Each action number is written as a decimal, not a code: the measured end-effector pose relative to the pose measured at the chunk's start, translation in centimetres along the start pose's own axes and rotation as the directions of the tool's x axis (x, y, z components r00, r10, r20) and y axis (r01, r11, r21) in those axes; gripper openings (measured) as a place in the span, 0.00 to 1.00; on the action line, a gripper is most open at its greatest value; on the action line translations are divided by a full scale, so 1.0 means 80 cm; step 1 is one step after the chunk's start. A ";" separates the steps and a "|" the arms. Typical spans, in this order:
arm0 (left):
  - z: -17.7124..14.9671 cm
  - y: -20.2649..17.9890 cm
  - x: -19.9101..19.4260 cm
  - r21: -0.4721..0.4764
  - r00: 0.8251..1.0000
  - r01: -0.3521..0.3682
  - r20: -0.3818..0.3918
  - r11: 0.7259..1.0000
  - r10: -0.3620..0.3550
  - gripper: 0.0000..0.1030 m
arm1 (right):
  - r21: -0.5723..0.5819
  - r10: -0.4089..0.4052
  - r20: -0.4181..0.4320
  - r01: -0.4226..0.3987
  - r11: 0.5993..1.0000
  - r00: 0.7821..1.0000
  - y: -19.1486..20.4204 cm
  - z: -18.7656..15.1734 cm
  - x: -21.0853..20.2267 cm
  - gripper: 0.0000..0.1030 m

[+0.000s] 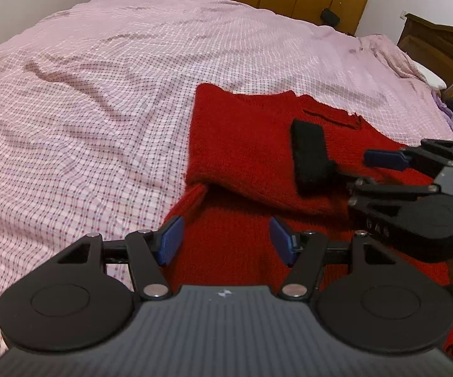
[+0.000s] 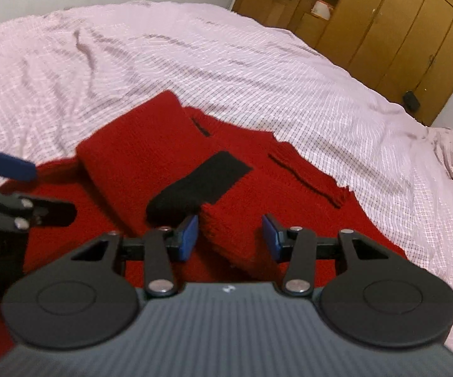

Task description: Fold small clothes

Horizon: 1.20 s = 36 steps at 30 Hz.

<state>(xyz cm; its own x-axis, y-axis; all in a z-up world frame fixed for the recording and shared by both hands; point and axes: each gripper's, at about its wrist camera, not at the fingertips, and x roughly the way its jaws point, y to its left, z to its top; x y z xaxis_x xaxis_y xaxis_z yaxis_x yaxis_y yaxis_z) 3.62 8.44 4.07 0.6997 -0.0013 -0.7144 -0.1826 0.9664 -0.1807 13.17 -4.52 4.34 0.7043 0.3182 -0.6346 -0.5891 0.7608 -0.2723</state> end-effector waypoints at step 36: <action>0.003 -0.012 0.017 0.025 0.998 -0.055 -0.021 0.998 0.056 0.66 | -0.284 -0.075 0.070 0.092 0.954 0.995 0.033 -0.018 -0.016 0.50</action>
<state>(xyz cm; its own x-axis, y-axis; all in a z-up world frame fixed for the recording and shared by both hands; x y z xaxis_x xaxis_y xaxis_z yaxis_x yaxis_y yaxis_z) 4.92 7.56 3.45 0.6738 0.0473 -0.7374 -0.2036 0.9712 -0.1238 10.12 -3.72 3.43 0.7728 0.2988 -0.5599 -0.6096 0.5950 -0.5239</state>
